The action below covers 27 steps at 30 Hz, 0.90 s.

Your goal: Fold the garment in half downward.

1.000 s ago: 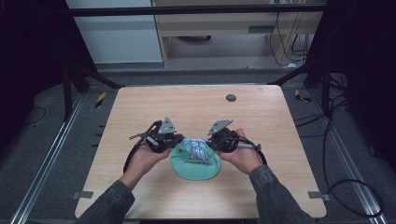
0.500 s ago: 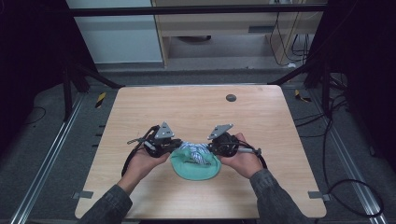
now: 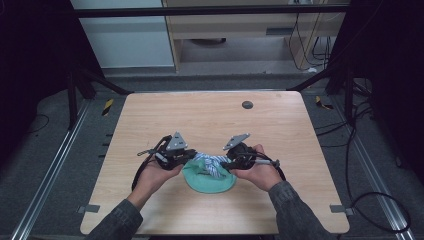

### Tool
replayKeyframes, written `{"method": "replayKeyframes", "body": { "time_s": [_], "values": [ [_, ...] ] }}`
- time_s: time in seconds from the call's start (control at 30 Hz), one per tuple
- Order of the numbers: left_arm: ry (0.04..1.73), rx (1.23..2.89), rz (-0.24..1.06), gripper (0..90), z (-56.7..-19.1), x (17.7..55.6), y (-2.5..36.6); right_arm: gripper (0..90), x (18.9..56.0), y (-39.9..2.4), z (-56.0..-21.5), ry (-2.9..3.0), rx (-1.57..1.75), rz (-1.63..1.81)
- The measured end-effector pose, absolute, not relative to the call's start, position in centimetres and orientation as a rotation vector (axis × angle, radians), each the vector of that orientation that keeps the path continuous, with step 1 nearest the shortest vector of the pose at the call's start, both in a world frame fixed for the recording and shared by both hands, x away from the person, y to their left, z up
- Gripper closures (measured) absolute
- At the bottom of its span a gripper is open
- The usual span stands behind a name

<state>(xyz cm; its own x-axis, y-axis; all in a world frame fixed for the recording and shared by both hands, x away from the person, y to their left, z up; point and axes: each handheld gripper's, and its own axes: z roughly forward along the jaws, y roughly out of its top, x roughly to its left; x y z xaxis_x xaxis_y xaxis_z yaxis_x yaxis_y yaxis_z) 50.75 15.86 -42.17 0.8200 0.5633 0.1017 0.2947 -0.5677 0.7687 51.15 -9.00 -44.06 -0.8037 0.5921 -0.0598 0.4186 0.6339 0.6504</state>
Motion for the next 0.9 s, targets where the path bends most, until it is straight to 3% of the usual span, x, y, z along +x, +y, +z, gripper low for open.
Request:
{"method": "replayKeyframes", "body": {
  "time_s": [0.1,0.17,0.27,0.9],
  "values": [
    [0.624,2.208,0.430,86.1,-42.2,50.7,15.8,63.5,51.0,-8.9,-44.0,2.596,0.818,0.929],
    [0.623,2.207,0.419,86.1,-42.3,50.5,15.9,74.9,50.8,-8.8,-43.9,2.617,0.788,0.930],
    [0.618,2.211,0.417,86.1,-42.4,50.3,15.9,81.2,50.6,-8.8,-43.9,2.628,0.775,0.927],
    [0.594,2.241,0.348,86.2,-45.0,47.7,16.8,80.9,48.1,-8.1,-45.3,2.643,0.713,0.877]
  ]
}}
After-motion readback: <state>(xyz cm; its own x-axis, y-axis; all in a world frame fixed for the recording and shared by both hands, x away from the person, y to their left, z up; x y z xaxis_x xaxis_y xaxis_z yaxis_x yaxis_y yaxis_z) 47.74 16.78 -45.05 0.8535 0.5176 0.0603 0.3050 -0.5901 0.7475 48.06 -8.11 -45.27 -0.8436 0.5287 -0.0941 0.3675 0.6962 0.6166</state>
